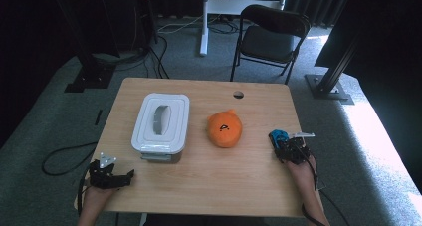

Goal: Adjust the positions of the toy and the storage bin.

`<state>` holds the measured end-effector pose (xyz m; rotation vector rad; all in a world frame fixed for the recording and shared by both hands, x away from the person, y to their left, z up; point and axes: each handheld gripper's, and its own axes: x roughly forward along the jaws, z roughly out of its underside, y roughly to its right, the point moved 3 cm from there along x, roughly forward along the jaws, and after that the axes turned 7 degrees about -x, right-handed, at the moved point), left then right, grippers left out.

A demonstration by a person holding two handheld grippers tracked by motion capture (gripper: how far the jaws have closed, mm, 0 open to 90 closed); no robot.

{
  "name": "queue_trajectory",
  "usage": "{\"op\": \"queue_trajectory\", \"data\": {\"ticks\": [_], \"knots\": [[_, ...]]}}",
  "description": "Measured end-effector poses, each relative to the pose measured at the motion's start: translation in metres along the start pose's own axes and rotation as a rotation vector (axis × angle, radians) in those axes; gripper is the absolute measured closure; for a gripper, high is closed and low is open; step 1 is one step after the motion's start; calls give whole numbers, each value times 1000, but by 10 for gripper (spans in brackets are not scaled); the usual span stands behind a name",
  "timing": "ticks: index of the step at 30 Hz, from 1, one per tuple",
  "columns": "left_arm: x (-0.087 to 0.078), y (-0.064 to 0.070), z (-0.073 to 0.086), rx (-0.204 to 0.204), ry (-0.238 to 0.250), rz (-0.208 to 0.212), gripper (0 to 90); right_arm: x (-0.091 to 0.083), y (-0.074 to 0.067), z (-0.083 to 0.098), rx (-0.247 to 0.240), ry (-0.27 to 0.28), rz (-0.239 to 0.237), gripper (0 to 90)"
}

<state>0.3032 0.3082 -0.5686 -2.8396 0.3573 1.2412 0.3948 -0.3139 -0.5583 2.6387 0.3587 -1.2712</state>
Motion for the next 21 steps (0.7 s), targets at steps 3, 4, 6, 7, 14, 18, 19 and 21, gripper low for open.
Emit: {"op": "queue_trajectory", "data": {"ticks": [3,4,6,7,14,18,19,21], "knots": [[0,0,0,0,0,0,5,2,2,-2,-27,1,-19,253],[0,0,0,0,0,0,5,1,3,-2,-32,-2,-23,253],[0,0,0,0,0,0,5,1,2,-2,-27,-8,-21,252],[0,0,0,0,0,0,5,1,1,-3,-28,-6,-12,252],[0,0,0,0,0,0,5,-4,-3,-7,-23,-3,8,252],[0,0,0,-1,0,0,5,-12,0,-6,-32,-7,9,252],[0,0,0,0,0,0,5,-16,2,-6,-29,2,12,252],[0,0,0,0,0,0,5,-25,4,-4,-22,16,14,252]]}}
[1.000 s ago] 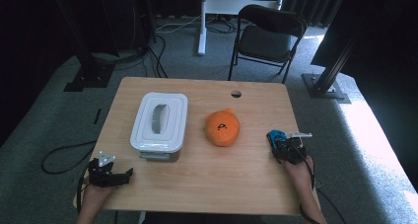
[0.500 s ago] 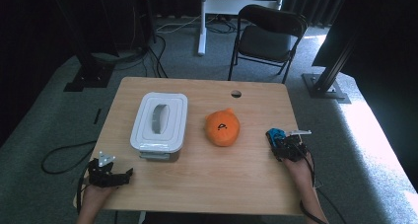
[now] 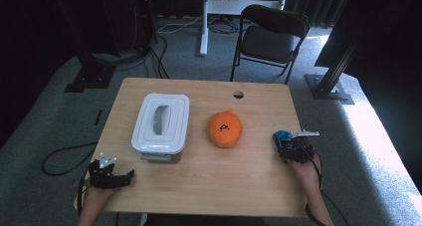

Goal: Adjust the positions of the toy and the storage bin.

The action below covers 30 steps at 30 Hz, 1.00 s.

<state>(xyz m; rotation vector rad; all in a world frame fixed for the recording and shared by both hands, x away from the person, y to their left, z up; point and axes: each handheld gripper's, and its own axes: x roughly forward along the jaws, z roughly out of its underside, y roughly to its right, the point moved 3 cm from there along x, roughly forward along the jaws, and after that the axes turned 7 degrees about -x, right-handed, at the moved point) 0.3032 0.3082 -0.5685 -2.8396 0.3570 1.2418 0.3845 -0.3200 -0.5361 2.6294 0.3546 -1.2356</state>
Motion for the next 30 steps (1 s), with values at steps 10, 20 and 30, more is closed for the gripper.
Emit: {"op": "queue_trajectory", "data": {"ticks": [10,20,30], "knots": [[0,0,0,0,1,0,5,-42,10,27,48,16,51,251],[0,0,0,1,0,0,5,-39,6,54,67,-26,58,252],[0,0,0,0,0,0,5,-31,3,70,107,-26,49,238]]}}
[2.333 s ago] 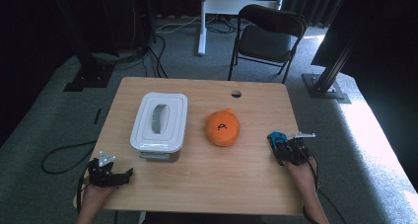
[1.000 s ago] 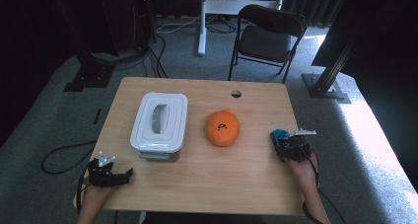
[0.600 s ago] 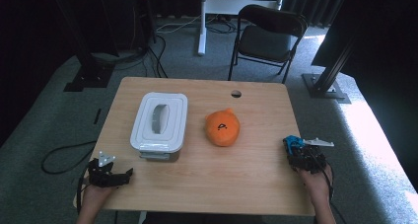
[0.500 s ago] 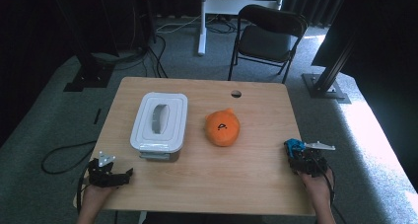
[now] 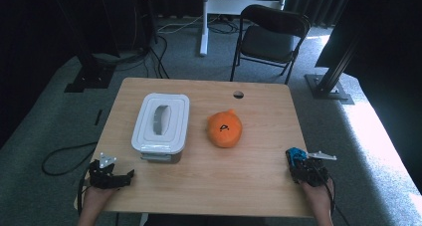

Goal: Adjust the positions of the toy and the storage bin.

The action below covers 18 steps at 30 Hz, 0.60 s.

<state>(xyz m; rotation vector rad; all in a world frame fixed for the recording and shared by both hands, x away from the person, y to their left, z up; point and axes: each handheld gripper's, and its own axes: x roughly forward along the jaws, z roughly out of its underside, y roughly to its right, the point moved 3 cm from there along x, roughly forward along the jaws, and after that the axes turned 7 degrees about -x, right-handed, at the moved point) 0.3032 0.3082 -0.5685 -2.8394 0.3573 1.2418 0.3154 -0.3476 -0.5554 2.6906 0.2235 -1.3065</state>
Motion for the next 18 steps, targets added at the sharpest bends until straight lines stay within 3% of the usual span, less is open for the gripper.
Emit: {"op": "queue_trajectory", "data": {"ticks": [5,9,18], "knots": [[0,0,0,0,0,0,5,1,1,1,14,-10,-12,235],[0,0,0,0,0,0,5,-5,0,-1,-5,6,4,224],[0,0,0,1,-1,0,5,-18,6,-7,18,51,9,193]]}}
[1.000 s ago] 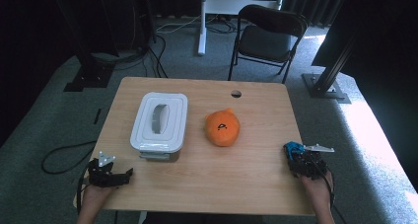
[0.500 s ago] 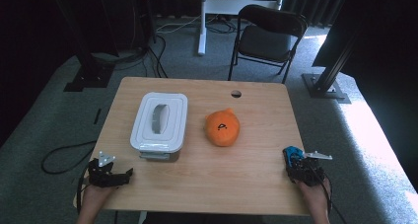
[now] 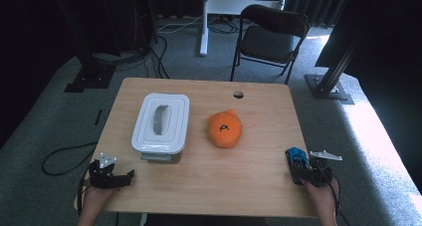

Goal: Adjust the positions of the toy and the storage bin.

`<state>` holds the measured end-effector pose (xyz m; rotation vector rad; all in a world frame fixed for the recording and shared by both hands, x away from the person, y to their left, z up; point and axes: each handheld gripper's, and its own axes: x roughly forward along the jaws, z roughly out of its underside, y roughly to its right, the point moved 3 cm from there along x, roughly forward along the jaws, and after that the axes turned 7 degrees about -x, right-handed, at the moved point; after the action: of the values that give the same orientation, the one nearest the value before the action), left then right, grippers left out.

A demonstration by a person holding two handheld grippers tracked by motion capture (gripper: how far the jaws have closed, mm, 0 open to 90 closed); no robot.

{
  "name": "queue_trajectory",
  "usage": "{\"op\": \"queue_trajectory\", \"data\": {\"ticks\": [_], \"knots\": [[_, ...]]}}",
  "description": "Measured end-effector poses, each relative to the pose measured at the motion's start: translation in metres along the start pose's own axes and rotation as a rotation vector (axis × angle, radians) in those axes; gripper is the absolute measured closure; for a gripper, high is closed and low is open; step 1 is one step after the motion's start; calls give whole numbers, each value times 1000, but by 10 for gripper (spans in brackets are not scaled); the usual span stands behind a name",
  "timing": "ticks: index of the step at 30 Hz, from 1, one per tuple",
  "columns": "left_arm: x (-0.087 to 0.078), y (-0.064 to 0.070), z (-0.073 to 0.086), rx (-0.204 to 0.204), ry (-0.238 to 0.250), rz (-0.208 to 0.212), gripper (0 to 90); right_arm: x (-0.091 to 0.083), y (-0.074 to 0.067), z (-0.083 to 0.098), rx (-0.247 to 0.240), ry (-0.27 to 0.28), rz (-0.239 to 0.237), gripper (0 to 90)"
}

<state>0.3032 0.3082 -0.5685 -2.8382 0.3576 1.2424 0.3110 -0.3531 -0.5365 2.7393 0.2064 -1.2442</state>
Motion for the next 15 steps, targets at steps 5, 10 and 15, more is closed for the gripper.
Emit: {"op": "queue_trajectory", "data": {"ticks": [5,10,15], "knots": [[0,0,0,-1,0,0,5,-12,5,-10,8,45,4,194],[0,0,0,-1,0,0,5,-17,3,-20,3,66,-31,193],[0,0,0,-1,0,0,5,-18,-7,-30,-12,83,-68,176]]}}
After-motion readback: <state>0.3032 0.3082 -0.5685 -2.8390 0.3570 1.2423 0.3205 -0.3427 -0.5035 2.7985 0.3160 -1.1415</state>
